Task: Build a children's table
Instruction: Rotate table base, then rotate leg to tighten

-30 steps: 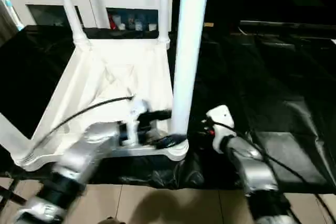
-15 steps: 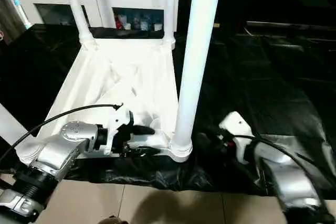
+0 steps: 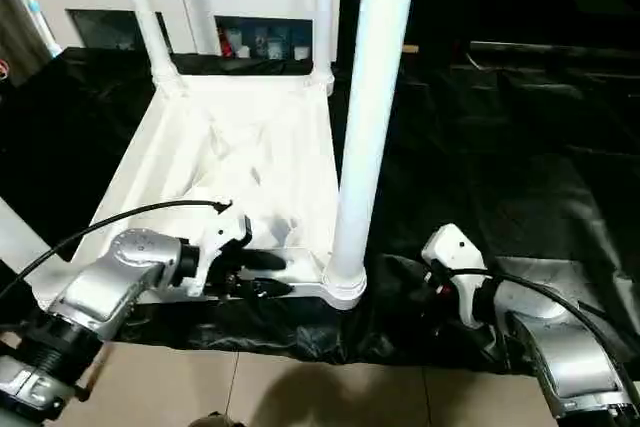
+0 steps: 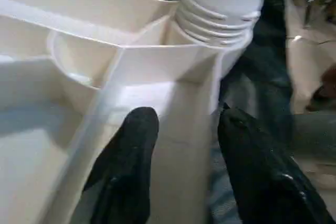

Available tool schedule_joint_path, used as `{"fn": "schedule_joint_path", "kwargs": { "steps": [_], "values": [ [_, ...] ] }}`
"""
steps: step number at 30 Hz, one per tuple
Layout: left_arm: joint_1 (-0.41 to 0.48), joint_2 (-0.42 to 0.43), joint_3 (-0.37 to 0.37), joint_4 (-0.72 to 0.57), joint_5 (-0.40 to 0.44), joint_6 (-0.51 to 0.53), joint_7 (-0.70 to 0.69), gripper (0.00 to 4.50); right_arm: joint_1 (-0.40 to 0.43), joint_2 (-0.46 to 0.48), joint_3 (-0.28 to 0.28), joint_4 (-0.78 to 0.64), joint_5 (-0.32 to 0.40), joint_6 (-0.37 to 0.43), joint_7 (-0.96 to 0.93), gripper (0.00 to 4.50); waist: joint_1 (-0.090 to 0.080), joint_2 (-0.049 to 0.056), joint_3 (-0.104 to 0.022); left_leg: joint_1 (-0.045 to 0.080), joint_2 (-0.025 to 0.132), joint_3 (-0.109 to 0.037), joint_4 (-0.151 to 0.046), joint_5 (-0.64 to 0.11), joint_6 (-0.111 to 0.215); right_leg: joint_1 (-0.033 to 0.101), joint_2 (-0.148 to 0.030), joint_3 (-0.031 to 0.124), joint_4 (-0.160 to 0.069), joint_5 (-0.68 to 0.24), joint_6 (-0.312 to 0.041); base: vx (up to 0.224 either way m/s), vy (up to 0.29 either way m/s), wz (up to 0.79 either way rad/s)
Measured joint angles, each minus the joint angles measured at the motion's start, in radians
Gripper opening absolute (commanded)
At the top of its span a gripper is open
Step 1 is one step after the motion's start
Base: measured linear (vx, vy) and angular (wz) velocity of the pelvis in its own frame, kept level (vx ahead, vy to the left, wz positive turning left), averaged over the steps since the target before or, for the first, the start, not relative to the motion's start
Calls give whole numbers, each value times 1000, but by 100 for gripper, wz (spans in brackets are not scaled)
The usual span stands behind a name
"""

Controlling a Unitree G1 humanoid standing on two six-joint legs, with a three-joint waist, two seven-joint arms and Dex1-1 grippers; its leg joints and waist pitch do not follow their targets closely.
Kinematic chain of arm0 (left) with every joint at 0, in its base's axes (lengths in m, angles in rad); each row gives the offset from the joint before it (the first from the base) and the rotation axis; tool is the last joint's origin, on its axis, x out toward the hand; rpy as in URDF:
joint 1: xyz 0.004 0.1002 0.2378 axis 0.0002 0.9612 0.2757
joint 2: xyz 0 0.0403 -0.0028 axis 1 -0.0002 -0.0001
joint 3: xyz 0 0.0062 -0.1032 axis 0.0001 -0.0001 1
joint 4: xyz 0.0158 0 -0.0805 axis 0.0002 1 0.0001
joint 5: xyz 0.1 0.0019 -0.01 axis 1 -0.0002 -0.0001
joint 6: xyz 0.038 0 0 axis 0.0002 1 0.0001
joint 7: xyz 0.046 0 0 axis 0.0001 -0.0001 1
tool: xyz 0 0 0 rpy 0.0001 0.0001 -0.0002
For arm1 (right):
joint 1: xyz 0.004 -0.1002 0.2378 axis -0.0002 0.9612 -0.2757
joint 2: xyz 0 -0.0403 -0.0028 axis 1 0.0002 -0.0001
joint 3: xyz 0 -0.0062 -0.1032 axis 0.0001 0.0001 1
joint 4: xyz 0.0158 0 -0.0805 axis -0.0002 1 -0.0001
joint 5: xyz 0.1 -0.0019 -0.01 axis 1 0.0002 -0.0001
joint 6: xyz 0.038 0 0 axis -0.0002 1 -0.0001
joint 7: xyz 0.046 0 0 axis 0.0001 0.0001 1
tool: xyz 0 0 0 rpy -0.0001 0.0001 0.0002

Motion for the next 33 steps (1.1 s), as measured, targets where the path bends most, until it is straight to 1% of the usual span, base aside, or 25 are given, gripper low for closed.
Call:
{"fn": "schedule_joint_path", "kwargs": {
  "steps": [2, 3, 4, 6, 8, 11, 14, 17, 23, 30, 33],
  "values": [
    [10, 13, -5, -34, -10, 27, -12, 168, 0, 0, 0, -1, 0, 3, 0, 450, 1, 0, 0, 0, 0, 0, 0, 0, 0, 0, 0, 0, 0, 0, 0, 0, 0, 0],
    [12, 16, -8, -43, -11, 34, -14, 168, 0, 0, 0, -1, 0, 3, 0, 450, 1, 0, 0, 0, 0, 0, 0, 0, 0, 0, 0, 0, 0, 0, 0, 0, 0, 0],
    [12, 18, -14, -51, -10, 38, -18, 151, 0, 0, 0, -1, 0, 4, 0, 450, 1, 0, 0, 0, 0, 0, 0, 0, 0, 0, 0, 0, 0, 0, 0, 0, 0, 0],
    [12, 18, -20, -54, -5, 38, -19, 151, 0, 0, 0, -1, 0, 6, -1, 450, 1, 1, 0, 0, 0, 0, 0, 0, 0, 0, 0, 0, 0, 0, 0, 0, 0, 0],
    [12, 18, -22, -56, 4, 37, -19, 119, 0, 0, 0, -1, 0, 8, 0, 450, 1, 2, -1, 0, 0, 0, 0, 0, 0, 0, 0, 0, 0, 0, 0, 0, 0, 0],
    [11, 18, -25, -56, 17, 33, -13, 109, 0, 0, 0, -1, 1, 9, 1, 450, 1, 2, -1, 1, 0, 0, 0, 0, 0, 1, 0, 0, 0, 0, 0, 0, 0, 0],
    [6, 21, -35, -54, 34, 28, -7, 72, 1, 0, 1, -5, 7, 11, 7, 450, 1, 2, -1, 2, 0, 0, 0, 0, 0, 2, 0, 0, 0, 0, 1, 0, 0, 0],
    [1, 25, -36, -48, 41, 21, -5, 61, 1, 0, 2, -11, 9, 12, 14, 450, -1, 2, -1, 2, 0, 0, 0, 0, 0, 2, 0, 0, 0, -1, 1, 0, 0, 0],
    [-3, 29, -38, -43, 44, 19, -17, 7, 1, -1, 5, -11, 9, 12, 17, 450, -2, 2, -1, 1, 0, 0, -2, 0, 0, 1, 0, 0, -1, -1, 1, 0, 0, 0],
    [-11, 34, -63, -48, 69, -8, -28, 1, -4, -1, 14, -19, 10, 10, 34, 450, -2, 4, -2, 1, -1, 0, -5, 0, 0, 1, 0, 0, -4, 0, 0, 0, 0, 0],
    [-11, 30, -65, -48, 74, -11, -17, 1, -6, 0, 14, -30, 49, 11, 70, 450, 0, 4, -3, 2, -1, 0, -5, 0, 0, 2, 0, 0, -4, 0, 0, 0, 0, 0]
  ]
}}
